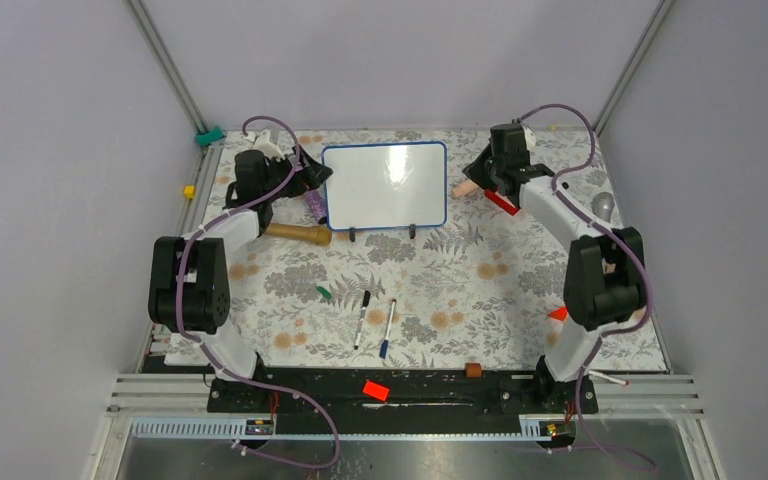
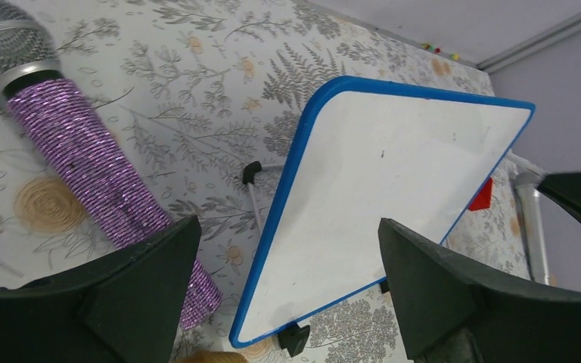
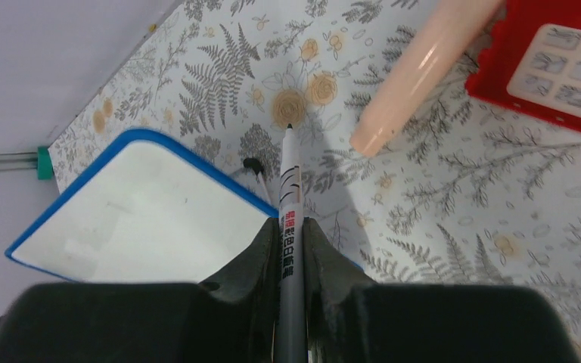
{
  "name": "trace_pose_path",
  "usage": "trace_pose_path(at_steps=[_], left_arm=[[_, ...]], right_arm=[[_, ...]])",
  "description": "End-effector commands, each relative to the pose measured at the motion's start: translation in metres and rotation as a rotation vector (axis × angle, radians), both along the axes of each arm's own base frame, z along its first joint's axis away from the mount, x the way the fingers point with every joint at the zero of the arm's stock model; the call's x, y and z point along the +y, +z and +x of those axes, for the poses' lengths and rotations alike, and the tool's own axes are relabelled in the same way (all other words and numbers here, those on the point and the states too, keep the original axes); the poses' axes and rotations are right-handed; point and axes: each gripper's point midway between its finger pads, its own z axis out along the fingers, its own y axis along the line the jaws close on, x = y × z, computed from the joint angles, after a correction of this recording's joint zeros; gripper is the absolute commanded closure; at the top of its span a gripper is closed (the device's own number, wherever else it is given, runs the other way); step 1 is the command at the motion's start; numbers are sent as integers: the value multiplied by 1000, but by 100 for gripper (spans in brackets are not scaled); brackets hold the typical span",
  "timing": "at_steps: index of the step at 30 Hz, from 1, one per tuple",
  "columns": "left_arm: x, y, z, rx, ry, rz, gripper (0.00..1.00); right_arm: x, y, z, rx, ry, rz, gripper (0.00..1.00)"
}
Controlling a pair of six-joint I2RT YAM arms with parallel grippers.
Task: Write a sentence on the whiteboard
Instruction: Move the whiteboard to the center of the board.
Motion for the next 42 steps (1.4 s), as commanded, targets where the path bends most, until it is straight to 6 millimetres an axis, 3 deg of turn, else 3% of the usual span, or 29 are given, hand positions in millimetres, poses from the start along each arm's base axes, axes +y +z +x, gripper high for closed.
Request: trace_pose_path(at_steps=[1,6,13,17,25,26,42], left_arm=[[-16,39,11,-174,-142,-86,11],[-27,50,12,-257,-253,-183,9],[-20,25,34,-182,-253,-206,8],[-25,18,33,-161,-298,-227,12],[-43,10,7,-165,-391,-277,21],[-53,10,1,-166,-416,-277,21],[-89,-7,-35,-92,-479,-209,24]], right_arm=[[16,13,37,-45,46,86,100],[28,-1,55,-15,98,129,100],[29,-15,66,9,110,152,100],[40,-20,69,34,157,199,100],[58,-24,62,56,220,293,100],[58,-24,60,58,226,294,100],[51,-18,21,59,243,291,100]])
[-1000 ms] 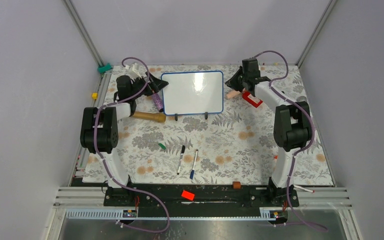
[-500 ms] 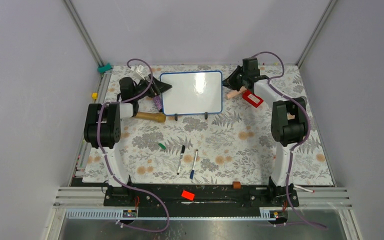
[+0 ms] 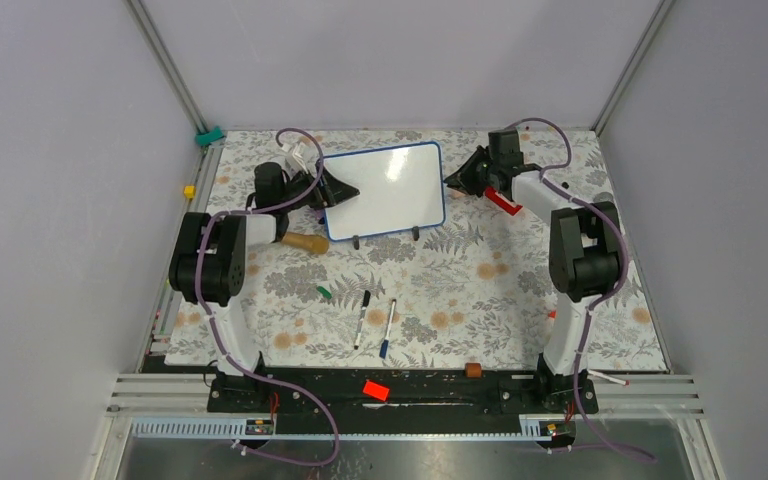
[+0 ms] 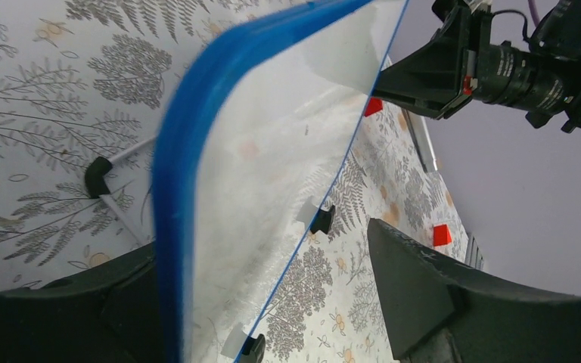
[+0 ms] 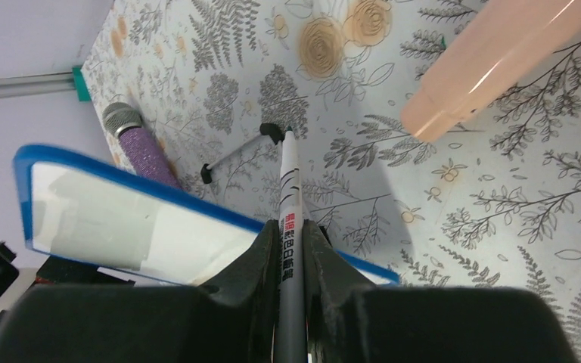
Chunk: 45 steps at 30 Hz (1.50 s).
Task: Write a sentence on the whiteboard
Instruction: Move the whiteboard to the center of the board.
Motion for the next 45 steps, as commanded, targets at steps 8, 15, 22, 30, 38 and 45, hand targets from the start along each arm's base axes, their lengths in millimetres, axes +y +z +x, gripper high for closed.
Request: trace_pose_path(at_steps=[8,15,22,30,38,45], left_arm=[[-27,16,-18,-76,-85,32,24],[-21,10,-14,-71,-71,82,24],[-8,33,-14,-128,-33,41,12],[16,59,-14,-194,36,-9,2],[44,66,-3,-210,92,-87,7],[62,72,-3,-258,138,-118,12]], right_arm=[[6,46,-22,-98,39,64,100],[-17,52,-8,-112,-20,53,100],[-18,50,25,-94,8,49,100],[-6,44,62,-107,-23,127,100],[12,38,91,-143,-72,170,100],[40,30,97,-133,-73,200,100]])
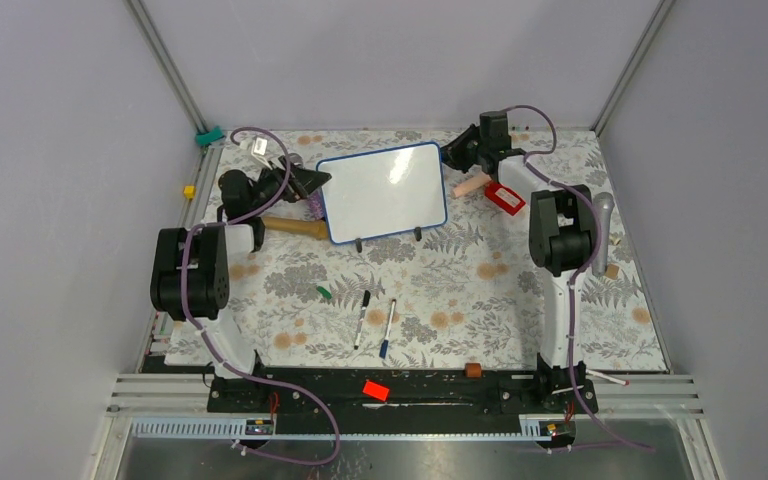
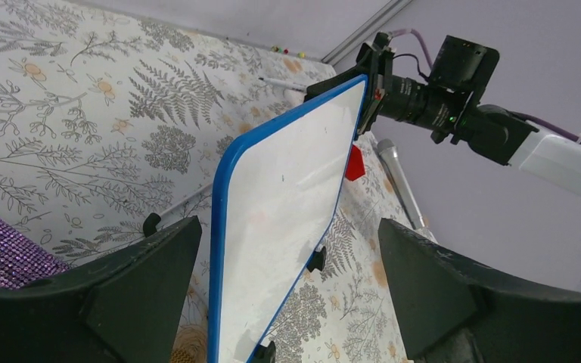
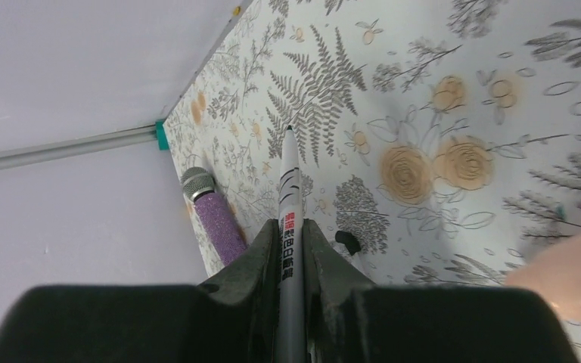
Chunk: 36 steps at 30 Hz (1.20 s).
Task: Write a sentence on the whiteboard
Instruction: Move the whiteboard to the center of the board.
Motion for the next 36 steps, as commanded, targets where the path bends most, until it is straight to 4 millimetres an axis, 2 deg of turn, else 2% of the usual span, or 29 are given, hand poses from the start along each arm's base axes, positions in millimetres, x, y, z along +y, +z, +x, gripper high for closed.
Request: trace_pose_path(at_steps=[1,7,13,19,25,30,34,36], left_arm=[[7,20,-3,-119,-4,-40,13],[6,25,-3,-131,-41,-99,25],[6,14,1,-88,-49,-75,40],[10,12,0,-90,-21,-45,39],[20,17,0,-107,2,-71,40],[32,17,5,-91,23,-94,37],[36,9,9,-72,30,-105,41],[37,6,10,-62,32,-111,47]], right_arm=[[27,22,12,-65,-12,42,100],[42,19,15,-57,-57,117,100],[42,17,17,-53,-90,143,100],[48,15,17,-35,-68,171,100],[44,18,12,-40,-65,176,100],[36,16,22,-29,-79,191,100],[35,11,34,-16,-79,169,100],[39,8,40,-7,-80,187,100]])
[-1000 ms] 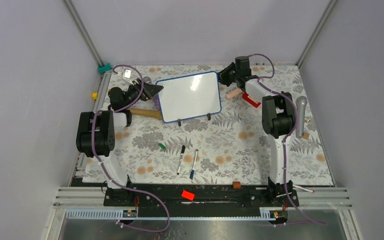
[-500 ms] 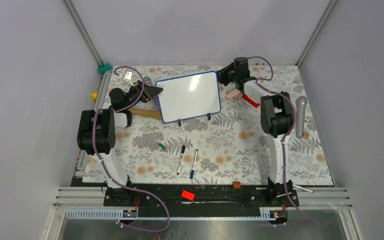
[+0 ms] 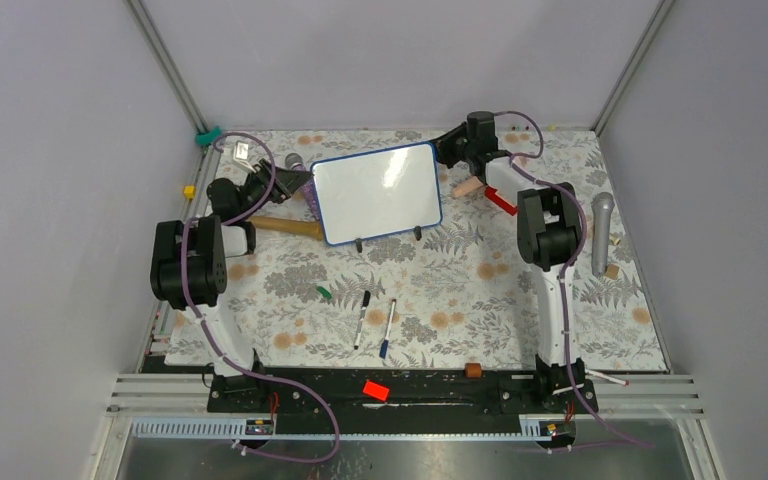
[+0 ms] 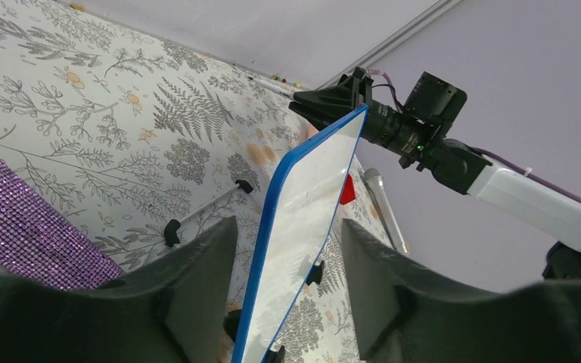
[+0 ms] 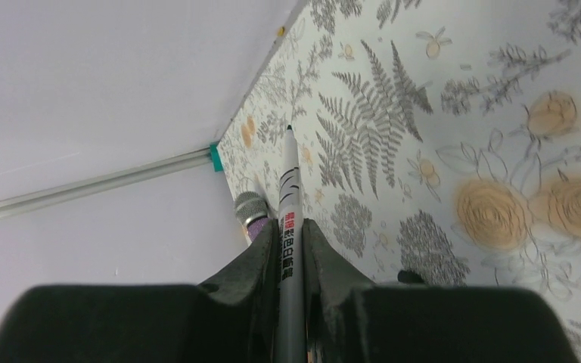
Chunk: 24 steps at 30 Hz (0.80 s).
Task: Write a sentence on the whiteboard
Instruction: Move the whiteboard to the center of the board.
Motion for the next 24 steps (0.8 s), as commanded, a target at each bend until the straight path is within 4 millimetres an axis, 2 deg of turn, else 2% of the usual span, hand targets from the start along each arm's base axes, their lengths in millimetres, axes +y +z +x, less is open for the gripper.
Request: trace_pose_path(at_steps=[1,5,10,20,24], left_arm=[[1,10,2,-65,-21,-1,52],[3,6,4,-54,-27,-7,58],[3,4,6,-50,-31,-8,66],[0,-1,2,-35,-37,-12,88],[-2,-2,-3,-32,-42,-10,91]], right_arm=[[4,7,18,-12,3,37,100],[13,1,28,-7,9,42,100],[28,4,26,-12,25,39,100],[46,10,1,0,53,51,100],[45,12,-10,1,52,65,100]])
